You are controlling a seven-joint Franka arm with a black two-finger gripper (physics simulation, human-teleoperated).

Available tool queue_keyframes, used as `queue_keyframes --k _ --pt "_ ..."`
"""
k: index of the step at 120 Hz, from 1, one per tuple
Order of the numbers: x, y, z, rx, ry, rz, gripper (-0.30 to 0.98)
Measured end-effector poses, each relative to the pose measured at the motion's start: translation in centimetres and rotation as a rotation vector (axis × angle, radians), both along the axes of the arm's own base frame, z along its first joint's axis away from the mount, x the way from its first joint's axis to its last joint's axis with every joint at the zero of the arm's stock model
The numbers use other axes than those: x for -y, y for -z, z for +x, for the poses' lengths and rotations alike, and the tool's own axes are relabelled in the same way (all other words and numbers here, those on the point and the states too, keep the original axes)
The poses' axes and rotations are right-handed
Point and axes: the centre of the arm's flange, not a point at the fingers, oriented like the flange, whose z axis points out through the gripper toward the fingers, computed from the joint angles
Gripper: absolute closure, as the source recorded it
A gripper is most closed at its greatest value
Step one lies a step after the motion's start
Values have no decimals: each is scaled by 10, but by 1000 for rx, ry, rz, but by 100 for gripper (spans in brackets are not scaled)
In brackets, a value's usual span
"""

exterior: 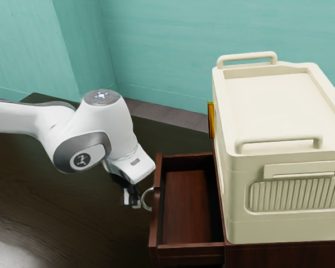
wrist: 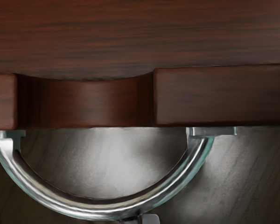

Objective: Push the drawer handle with one arm to close the drawer

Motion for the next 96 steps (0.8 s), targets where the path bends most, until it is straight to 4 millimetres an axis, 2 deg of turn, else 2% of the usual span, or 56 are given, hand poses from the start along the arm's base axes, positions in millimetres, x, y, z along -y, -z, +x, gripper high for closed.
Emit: queue_keyframes --k 26,36,70,96 --pt "17 2 13 1 10 2 79" --pt "29 7 20 -4 22 7 79" --pt "61 1 31 13 58 6 78" --pt "74 1 39 16 69 6 79"
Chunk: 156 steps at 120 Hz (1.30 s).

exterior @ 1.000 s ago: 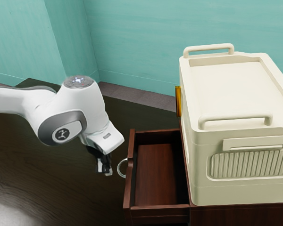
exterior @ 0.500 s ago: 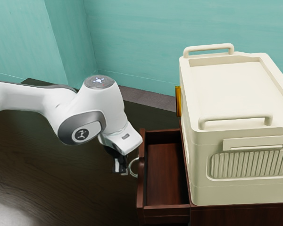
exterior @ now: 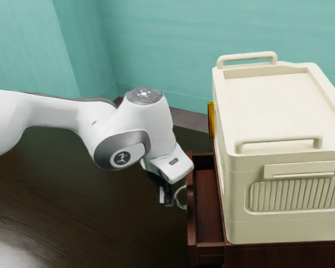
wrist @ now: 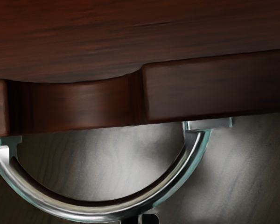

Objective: Push the drawer handle with one arm to close the drawer

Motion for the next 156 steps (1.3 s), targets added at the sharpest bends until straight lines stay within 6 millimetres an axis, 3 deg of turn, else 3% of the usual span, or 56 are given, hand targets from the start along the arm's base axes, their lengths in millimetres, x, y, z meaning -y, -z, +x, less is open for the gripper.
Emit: queue_keyframes --k 43,75,156 --pt "16 2 22 4 2 0 79" --pt "60 -4 13 15 74 -8 79" --pt "66 -11 37 23 341 47 79"
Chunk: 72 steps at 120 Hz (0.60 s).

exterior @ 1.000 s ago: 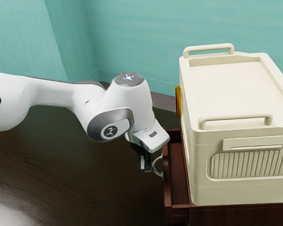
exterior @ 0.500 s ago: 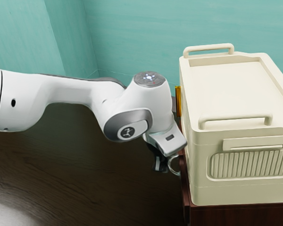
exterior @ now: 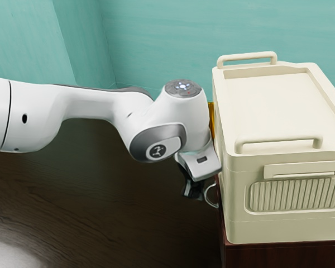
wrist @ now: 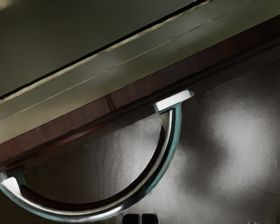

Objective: Push the drawer handle with one arm to close the drawer

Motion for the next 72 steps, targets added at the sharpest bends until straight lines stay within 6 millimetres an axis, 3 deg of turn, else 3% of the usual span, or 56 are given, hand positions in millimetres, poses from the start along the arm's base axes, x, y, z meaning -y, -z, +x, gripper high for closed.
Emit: queue_keyframes --k 34,56,62,72 --pt "2 -9 -9 -5 -29 -7 79" --pt "15 -36 -72 -4 -22 -31 79" --pt "6 -45 -87 2 -33 -40 79" --pt "-39 -65 -85 20 -129 -63 79"
